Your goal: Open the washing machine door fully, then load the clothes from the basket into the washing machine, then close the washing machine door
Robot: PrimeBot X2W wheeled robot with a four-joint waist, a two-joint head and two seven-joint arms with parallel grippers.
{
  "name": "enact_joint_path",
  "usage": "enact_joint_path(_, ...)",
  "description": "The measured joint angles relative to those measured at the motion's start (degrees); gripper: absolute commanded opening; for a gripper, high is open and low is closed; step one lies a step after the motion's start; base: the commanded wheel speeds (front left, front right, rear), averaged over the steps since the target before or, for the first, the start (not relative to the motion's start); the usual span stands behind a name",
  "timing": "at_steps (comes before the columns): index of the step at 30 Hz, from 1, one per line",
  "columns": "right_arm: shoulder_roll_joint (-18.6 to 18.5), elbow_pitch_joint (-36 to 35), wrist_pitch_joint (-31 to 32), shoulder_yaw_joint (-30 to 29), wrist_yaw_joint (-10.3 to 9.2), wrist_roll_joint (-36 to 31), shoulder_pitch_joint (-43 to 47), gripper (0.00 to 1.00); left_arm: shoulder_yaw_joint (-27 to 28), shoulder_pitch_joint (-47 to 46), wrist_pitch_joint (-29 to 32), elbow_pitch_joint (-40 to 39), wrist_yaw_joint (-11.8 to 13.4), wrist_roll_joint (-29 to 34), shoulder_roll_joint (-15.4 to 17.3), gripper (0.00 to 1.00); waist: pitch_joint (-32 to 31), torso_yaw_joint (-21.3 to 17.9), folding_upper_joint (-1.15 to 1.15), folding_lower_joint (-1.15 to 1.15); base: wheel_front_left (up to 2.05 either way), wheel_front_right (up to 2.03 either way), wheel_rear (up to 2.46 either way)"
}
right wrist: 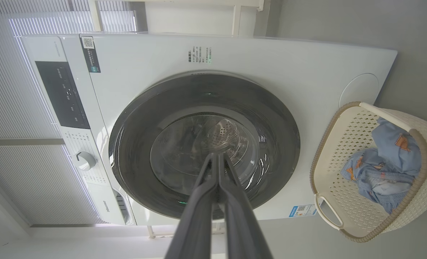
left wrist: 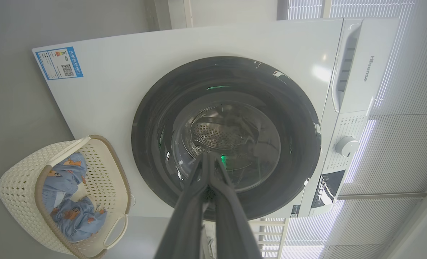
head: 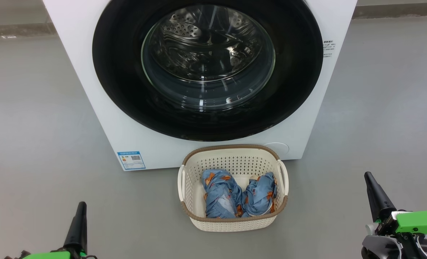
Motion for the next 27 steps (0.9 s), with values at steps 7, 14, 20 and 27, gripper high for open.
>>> enact_joint_path(7,0.0,0.0,0.0,0.0,-0.01,0.0,0.0,0.0,0.0,0.0,0.0,0.0,0.0,0.1,-0.1,0.0,0.0,0.0,0.0,0.0,0.0,0.0,0.0)
enact_joint_path(14,0.0,0.0,0.1,-0.1,-0.01,0.0,0.0,0.0,0.1,0.0,0.0,0.0,0.0,0.1,-0.1,0.0,0.0,0.0,0.0,0.0,0.0,0.0,0.0)
enact_joint_path(20,0.1,0.0,0.1,-0.1,-0.01,0.0,0.0,0.0,0.2,0.0,0.1,0.0,0.0,0.1,-0.2,0.0,0.0,0.0,0.0,0.0,0.0,0.0,0.0)
enact_joint_path(27,0.1,0.0,0.2,-0.2,-0.01,0.0,0.0,0.0,0.3,0.0,0.1,0.0,0.0,0.2,-0.2,0.0,0.0,0.0,0.0,0.0,0.0,0.0,0.0)
